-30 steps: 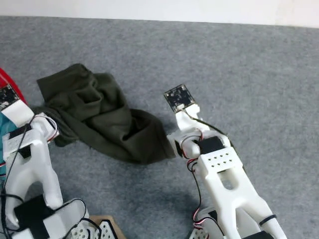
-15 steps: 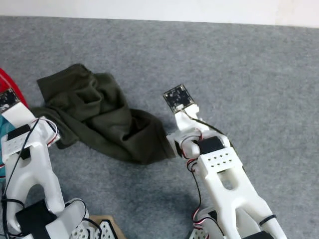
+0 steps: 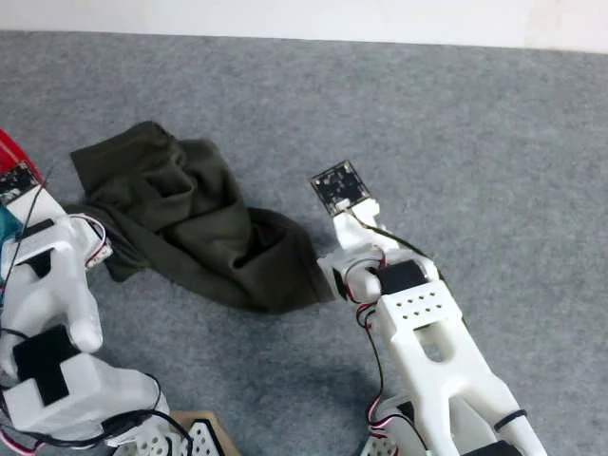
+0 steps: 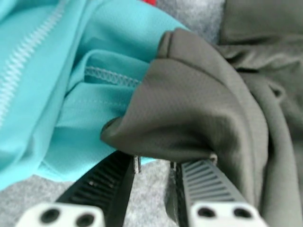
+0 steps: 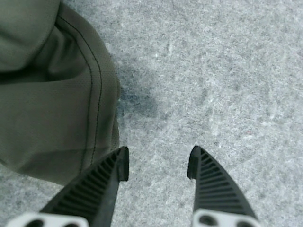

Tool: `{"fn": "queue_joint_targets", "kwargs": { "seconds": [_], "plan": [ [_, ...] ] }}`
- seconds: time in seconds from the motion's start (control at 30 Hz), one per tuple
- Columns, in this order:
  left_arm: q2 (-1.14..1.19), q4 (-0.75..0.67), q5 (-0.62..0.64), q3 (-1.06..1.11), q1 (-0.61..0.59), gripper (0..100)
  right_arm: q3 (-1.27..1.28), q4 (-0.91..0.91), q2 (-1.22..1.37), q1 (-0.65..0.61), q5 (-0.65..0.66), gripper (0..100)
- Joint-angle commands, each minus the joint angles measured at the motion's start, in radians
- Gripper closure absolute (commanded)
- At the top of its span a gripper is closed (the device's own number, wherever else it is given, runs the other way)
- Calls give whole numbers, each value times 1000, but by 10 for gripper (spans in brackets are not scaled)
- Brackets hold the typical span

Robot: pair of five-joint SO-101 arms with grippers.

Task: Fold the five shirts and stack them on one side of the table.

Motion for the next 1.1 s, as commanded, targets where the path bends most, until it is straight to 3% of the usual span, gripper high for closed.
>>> {"fn": "queue_joint_targets", "kwargs": {
  "seconds": [0.0, 0.23, 0.37, 0.77, 1.07],
  "plan": [
    [12, -17, 11, -56, -15, 864, -5, -15, 1, -7, 12, 793],
    [65, -31, 11, -56, -4, 869, -5, -15, 1, -7, 12, 793],
    [104, -84, 11, -58, 13, 996, -5, -15, 1, -7, 12, 793],
    [47, -89, 8, -48, 65, 995, -1, -15, 1, -7, 12, 793],
    [-232, 133, 9, -47, 68, 993, 10, -16, 1, -7, 12, 793]
  ]
}}
